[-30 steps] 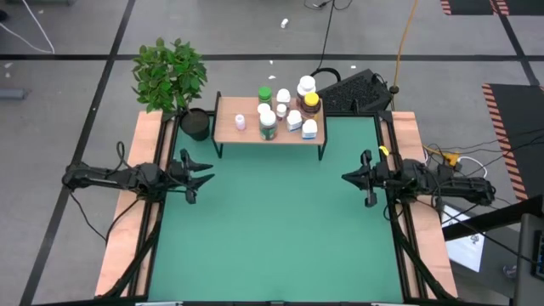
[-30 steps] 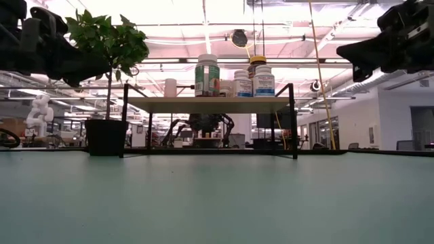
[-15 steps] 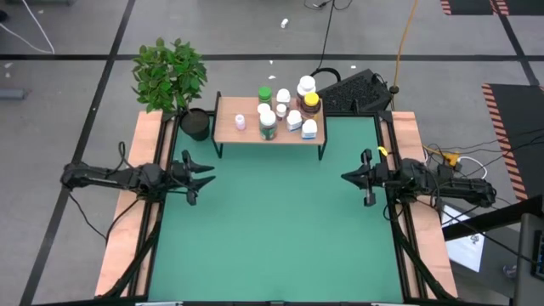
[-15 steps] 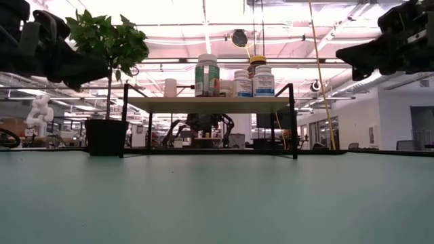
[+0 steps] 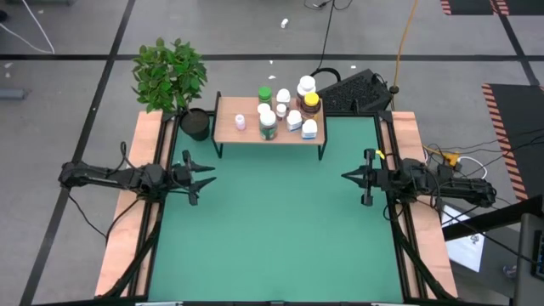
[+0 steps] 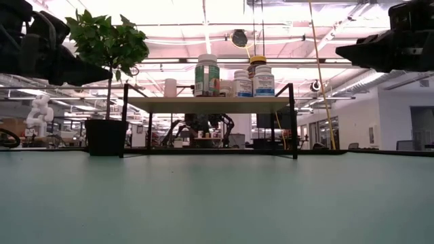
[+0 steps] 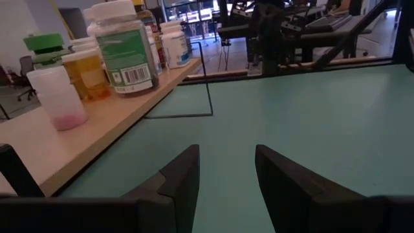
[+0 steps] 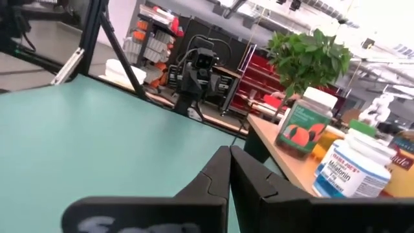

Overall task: Pick and place medicine bottles onto shelf by color
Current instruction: Return to Home Position

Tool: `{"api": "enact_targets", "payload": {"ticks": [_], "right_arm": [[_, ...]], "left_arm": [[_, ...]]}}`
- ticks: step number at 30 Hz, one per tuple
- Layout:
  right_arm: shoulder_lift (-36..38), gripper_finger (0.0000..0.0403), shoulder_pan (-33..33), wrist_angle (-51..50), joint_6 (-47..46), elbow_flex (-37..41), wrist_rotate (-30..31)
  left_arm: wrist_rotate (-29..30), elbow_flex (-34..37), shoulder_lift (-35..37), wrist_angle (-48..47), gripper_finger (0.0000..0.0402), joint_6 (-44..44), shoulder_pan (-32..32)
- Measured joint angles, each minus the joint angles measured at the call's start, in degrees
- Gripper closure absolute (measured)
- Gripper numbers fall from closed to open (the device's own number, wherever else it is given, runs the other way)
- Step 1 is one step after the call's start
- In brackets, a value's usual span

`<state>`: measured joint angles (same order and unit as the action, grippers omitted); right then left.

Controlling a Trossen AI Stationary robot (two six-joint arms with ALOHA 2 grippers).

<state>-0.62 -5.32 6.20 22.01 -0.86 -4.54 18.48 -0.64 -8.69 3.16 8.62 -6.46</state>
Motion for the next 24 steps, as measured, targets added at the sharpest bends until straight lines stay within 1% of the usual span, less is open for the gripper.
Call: {"api": "enact_targets", "payload": {"ticks": [24], "right_arm": [[0.02,0.0401,0.00,-0.28,0.78,0.02,0.00]], "left_arm": [[0.02,0.02,0.00,0.11,0.0250,0.11,0.00]]}}
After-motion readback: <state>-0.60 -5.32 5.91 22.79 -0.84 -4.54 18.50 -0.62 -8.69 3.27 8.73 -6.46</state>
